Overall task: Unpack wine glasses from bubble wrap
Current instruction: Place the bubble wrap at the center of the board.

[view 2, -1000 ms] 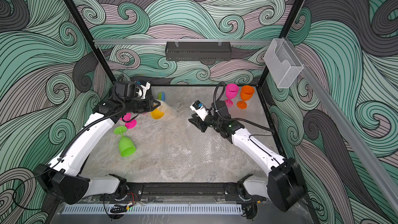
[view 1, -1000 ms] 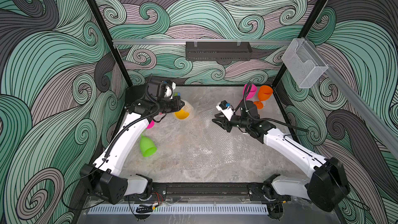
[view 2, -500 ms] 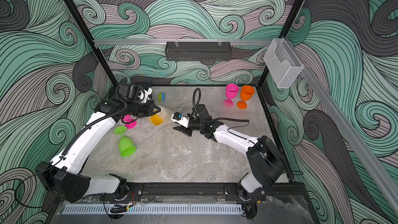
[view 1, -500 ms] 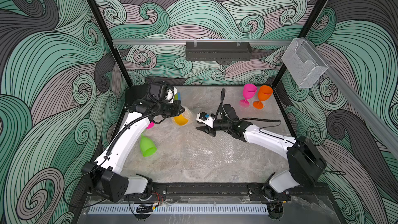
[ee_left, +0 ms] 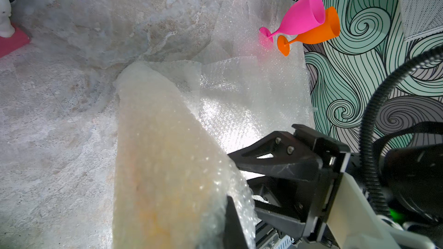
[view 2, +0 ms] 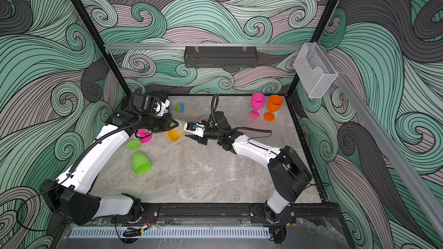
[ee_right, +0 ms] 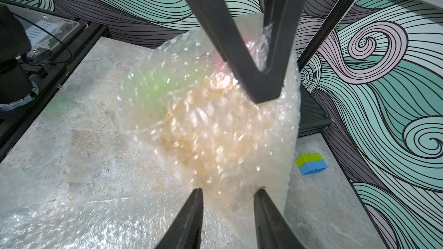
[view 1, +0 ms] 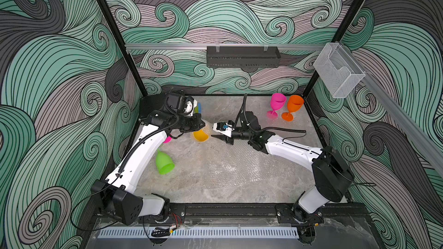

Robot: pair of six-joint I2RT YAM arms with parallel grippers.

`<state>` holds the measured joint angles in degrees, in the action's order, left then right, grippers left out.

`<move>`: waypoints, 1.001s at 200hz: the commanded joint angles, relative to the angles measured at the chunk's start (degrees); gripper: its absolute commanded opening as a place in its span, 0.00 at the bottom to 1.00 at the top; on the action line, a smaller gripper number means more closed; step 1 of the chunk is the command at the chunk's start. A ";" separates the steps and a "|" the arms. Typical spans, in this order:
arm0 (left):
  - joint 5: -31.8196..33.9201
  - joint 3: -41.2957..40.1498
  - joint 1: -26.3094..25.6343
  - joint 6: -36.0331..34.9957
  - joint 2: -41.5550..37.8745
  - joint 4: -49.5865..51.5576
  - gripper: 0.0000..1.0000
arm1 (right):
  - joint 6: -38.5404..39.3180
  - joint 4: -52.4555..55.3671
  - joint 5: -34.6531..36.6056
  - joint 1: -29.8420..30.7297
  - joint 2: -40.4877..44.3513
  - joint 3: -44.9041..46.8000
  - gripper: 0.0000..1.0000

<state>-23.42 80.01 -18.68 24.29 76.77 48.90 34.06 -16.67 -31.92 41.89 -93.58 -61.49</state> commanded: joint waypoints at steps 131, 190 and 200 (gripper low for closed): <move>4.58 8.48 0.21 -0.10 -3.77 0.20 0.59 | -17.90 9.81 -1.97 -1.34 1.06 -8.45 0.00; 13.42 6.36 1.45 3.11 -9.67 -4.20 0.63 | -33.87 13.44 -0.61 -4.81 3.48 -13.92 0.00; 13.87 5.68 1.52 3.24 -10.19 -4.80 0.63 | -36.37 14.27 0.12 -5.53 4.10 -15.04 0.00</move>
<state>-13.74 86.72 -17.69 26.24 67.92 46.41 6.83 -3.70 -32.97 37.76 -92.51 -73.23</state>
